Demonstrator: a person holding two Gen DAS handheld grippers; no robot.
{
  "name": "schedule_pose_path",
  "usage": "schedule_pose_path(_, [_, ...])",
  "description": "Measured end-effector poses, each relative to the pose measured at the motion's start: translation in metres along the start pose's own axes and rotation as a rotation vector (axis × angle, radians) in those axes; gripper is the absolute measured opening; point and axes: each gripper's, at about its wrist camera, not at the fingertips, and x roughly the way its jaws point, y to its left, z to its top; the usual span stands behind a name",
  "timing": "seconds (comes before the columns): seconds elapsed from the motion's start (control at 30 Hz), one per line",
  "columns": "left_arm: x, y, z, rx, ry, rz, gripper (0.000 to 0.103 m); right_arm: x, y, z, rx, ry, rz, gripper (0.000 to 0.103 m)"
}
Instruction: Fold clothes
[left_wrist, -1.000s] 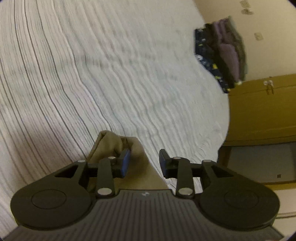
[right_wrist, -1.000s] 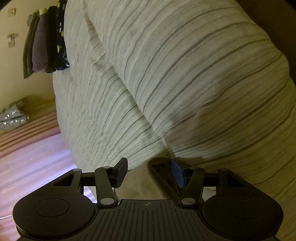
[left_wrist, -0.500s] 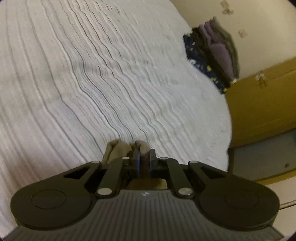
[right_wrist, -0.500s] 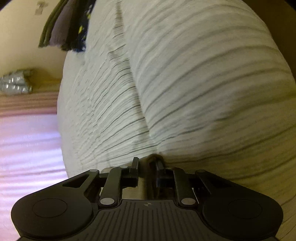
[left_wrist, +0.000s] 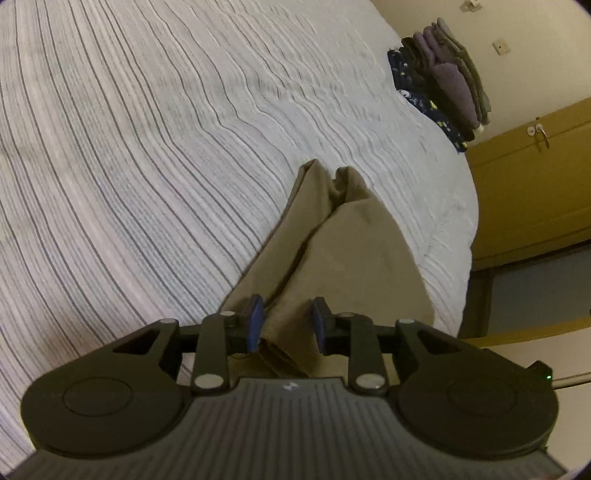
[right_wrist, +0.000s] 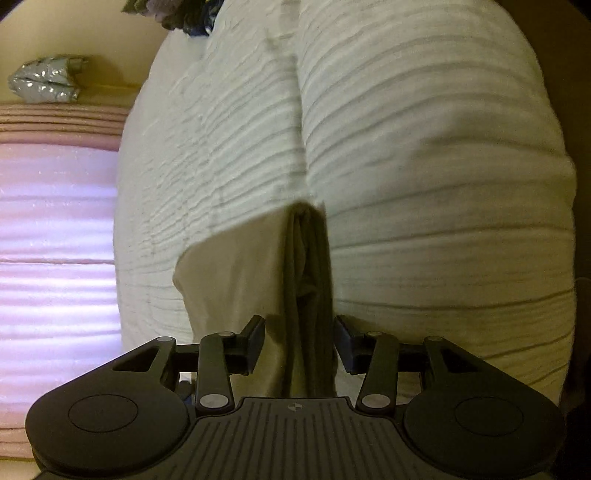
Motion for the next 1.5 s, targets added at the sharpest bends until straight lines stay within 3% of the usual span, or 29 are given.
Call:
schedule_pose_path(0.03, [-0.002,-0.001,-0.002,0.009,-0.013,-0.006,0.014,0.002,0.001,-0.001,-0.012,-0.002,-0.008,0.043])
schedule_pose_path(0.07, [-0.007,0.002,-0.005,0.017,-0.025,-0.012,0.012,0.004,0.003,-0.002,-0.029,-0.003,-0.016,0.030])
schedule_pose_path(0.1, [-0.011,0.004,-0.009,0.027,-0.033,-0.007,0.011,0.005,0.005,-0.002,-0.055,-0.003,-0.022,0.010])
schedule_pose_path(0.33, [-0.013,-0.005,-0.022,0.123,-0.050,0.103,0.016,0.017,0.033,-0.019,-0.293,-0.012,-0.162,0.012])
schedule_pose_path(0.37, [-0.014,-0.011,-0.019,0.140,-0.049,0.116,0.016,0.015,0.038,-0.022,-0.323,-0.022,-0.187,0.015])
schedule_pose_path(0.4, [-0.018,-0.016,-0.018,0.143,-0.059,0.120,0.016,0.011,0.043,-0.023,-0.347,-0.034,-0.218,0.031])
schedule_pose_path(0.47, [-0.028,-0.023,-0.015,0.132,-0.094,0.117,0.012,0.000,0.053,-0.029,-0.405,-0.078,-0.259,0.036])
schedule_pose_path(0.53, [-0.038,-0.029,-0.016,0.123,-0.126,0.082,0.011,-0.012,0.065,-0.038,-0.503,-0.114,-0.255,0.036])
schedule_pose_path(0.63, [-0.032,-0.040,-0.023,0.169,-0.097,0.046,0.009,-0.017,0.084,-0.063,-0.667,-0.115,-0.189,0.036])
schedule_pose_path(0.73, [-0.008,-0.039,-0.034,0.220,-0.047,0.094,0.004,0.004,0.093,-0.093,-0.818,-0.060,-0.159,0.036])
schedule_pose_path(0.87, [0.004,-0.021,-0.044,0.159,-0.071,0.109,0.003,0.043,0.073,-0.123,-0.942,0.050,-0.255,0.036])
schedule_pose_path(1.03, [-0.012,-0.023,-0.056,0.099,-0.159,0.087,0.002,0.029,0.079,-0.130,-1.034,0.032,-0.223,0.036])
schedule_pose_path(1.2, [-0.016,-0.032,-0.080,-0.003,-0.183,0.082,0.002,0.046,0.074,-0.136,-1.194,0.122,-0.260,0.036])
schedule_pose_path(1.3, [-0.024,-0.038,-0.093,-0.109,-0.241,0.119,0.003,0.048,0.089,-0.126,-1.248,0.198,-0.250,0.036])
schedule_pose_path(1.4, [-0.037,-0.041,-0.100,-0.237,-0.319,0.152,0.002,0.032,0.108,-0.109,-1.294,0.229,-0.176,0.036])
schedule_pose_path(1.5, [-0.041,-0.054,-0.096,-0.270,-0.388,0.159,0.002,0.030,0.123,-0.083,-1.332,0.229,-0.136,0.036])
